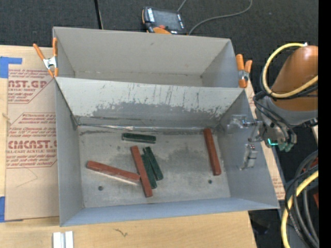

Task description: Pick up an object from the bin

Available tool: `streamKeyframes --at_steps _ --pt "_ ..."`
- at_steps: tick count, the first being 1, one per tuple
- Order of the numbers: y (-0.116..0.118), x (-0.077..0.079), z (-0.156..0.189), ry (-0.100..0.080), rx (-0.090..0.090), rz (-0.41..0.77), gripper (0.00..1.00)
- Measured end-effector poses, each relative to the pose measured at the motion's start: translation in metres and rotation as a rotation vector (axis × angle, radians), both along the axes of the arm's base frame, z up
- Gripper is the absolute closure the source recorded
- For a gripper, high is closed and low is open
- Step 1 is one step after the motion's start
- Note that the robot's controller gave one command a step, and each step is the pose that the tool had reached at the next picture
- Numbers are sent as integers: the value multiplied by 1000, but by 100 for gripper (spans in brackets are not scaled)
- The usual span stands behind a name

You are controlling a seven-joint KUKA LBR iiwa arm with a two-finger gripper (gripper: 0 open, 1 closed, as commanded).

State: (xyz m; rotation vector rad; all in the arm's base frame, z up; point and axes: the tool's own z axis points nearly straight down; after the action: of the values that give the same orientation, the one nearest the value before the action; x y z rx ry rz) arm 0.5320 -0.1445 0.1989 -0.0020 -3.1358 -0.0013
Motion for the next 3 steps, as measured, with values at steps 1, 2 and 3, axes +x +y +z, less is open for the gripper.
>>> streamKeyframes --at_steps 1,2,3 --pt "44 58 -132 -3 3 218 0" --pt "94 48 -79 -11 1 336 0" --pt "177 27 -75 -7 5 346 0"
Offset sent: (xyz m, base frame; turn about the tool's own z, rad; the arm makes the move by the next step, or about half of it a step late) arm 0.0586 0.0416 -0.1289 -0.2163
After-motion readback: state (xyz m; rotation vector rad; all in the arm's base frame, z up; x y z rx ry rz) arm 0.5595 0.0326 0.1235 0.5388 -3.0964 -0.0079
